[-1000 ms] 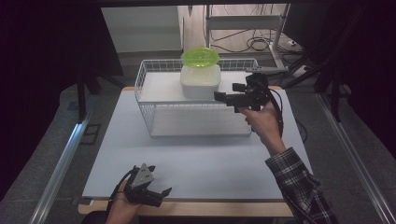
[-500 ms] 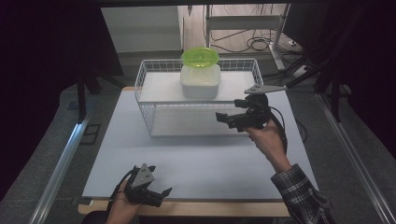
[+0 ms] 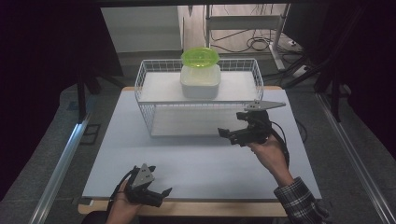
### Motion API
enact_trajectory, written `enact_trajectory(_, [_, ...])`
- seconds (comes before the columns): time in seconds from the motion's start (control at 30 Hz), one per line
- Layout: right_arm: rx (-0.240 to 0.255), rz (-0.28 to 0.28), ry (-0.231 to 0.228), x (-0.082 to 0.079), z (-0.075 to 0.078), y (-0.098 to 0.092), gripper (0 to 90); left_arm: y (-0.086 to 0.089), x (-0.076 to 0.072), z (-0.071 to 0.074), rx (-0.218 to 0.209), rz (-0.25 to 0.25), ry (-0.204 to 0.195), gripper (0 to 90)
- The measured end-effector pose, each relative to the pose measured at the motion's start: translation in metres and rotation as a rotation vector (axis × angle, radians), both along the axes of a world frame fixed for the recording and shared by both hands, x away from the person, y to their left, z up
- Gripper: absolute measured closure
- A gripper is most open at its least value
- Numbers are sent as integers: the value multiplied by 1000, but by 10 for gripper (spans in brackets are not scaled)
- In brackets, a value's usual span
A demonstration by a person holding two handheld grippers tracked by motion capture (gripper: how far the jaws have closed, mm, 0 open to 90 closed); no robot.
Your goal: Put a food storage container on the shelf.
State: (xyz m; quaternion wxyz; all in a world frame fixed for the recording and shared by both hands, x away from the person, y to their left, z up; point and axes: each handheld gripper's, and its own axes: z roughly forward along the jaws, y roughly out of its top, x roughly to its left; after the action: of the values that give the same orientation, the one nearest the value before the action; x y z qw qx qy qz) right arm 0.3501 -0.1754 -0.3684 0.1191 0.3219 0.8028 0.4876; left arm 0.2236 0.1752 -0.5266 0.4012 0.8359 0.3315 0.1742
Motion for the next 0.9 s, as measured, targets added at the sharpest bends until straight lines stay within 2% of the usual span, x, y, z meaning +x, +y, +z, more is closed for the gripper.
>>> enact_trajectory(0.47, [-29,-20,1,-21,-31,-17,41,0,0,0,0,-2,0,37])
enact_trajectory(0.9, [-79,-66,-4,-35,-69,-36,41,1,0,0,-17,4,3,36])
